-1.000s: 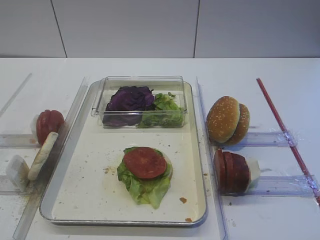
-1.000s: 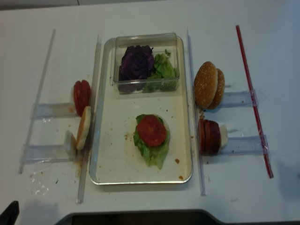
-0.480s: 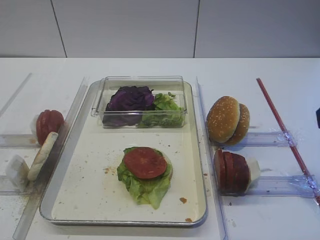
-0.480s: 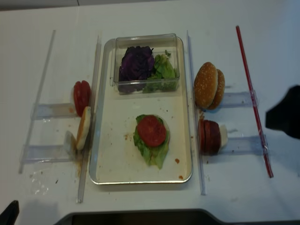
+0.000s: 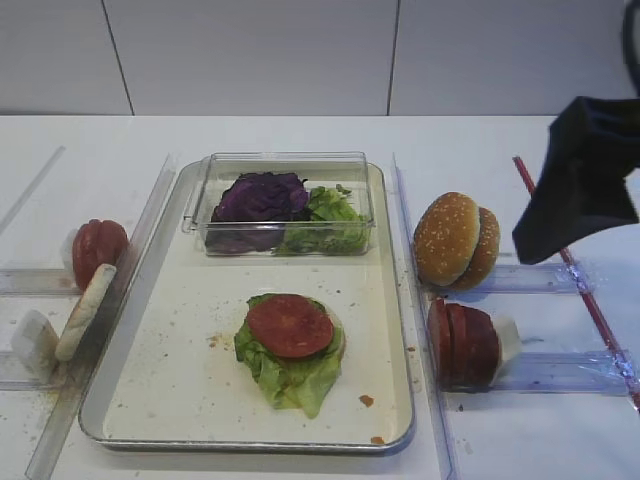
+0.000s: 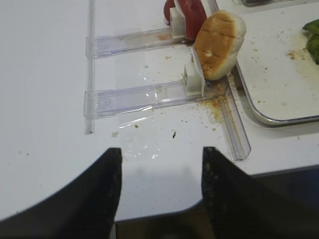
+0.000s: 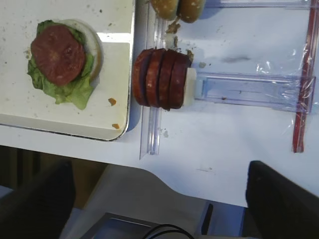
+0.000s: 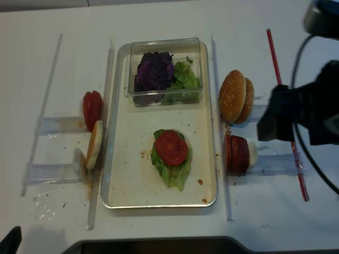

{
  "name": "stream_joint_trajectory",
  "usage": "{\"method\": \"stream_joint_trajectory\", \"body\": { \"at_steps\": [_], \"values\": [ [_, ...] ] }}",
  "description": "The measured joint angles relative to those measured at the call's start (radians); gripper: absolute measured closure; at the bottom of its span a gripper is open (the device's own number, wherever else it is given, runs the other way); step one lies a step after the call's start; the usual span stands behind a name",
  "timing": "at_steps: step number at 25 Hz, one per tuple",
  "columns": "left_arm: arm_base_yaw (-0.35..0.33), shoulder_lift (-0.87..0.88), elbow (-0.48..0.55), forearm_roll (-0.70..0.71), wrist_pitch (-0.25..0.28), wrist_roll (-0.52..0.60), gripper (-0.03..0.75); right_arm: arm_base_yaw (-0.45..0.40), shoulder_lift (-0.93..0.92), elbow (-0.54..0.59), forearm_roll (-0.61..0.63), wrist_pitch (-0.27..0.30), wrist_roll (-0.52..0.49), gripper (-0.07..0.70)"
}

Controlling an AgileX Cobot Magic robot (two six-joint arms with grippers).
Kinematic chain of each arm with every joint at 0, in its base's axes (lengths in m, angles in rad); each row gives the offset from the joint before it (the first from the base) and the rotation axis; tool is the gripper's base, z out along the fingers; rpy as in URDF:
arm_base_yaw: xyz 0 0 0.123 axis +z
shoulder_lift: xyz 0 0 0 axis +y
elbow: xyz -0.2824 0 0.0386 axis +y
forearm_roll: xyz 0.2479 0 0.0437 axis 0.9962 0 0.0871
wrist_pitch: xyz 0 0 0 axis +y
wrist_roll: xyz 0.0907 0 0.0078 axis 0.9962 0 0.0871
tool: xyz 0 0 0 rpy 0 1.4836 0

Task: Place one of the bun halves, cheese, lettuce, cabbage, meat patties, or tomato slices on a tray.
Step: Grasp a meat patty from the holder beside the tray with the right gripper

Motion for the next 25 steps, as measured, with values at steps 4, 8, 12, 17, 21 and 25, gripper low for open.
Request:
{"method": "stream_joint_trajectory", "body": {
  "at_steps": [4, 8, 12, 17, 21, 25],
  "values": [
    [0.000, 0.000, 0.000, 0.000, 0.000, 0.000, 0.365, 0.143, 0.088, -0.042, -0.061, -0.002, 0.116, -0.062],
    [0.000, 0.000, 0.000, 0.000, 0.000, 0.000, 0.365, 0.246, 0.189, -0.077, -0.091, -0.008, 0.201, -0.062],
    [0.000, 0.000, 0.000, 0.000, 0.000, 0.000, 0.365, 0.283, 0.289, -0.120, -0.103, -0.014, 0.226, -0.053],
    [0.000, 0.000, 0.000, 0.000, 0.000, 0.000, 0.365, 0.283, 0.359, -0.154, -0.112, -0.021, 0.230, -0.036],
    [0.000, 0.000, 0.000, 0.000, 0.000, 0.000, 0.365, 0.283, 0.373, -0.157, -0.114, -0.021, 0.228, -0.036],
    [0.000, 0.000, 0.000, -0.001, 0.000, 0.000, 0.365, 0.283, 0.375, -0.157, -0.125, -0.065, 0.225, -0.025]
  ]
}}
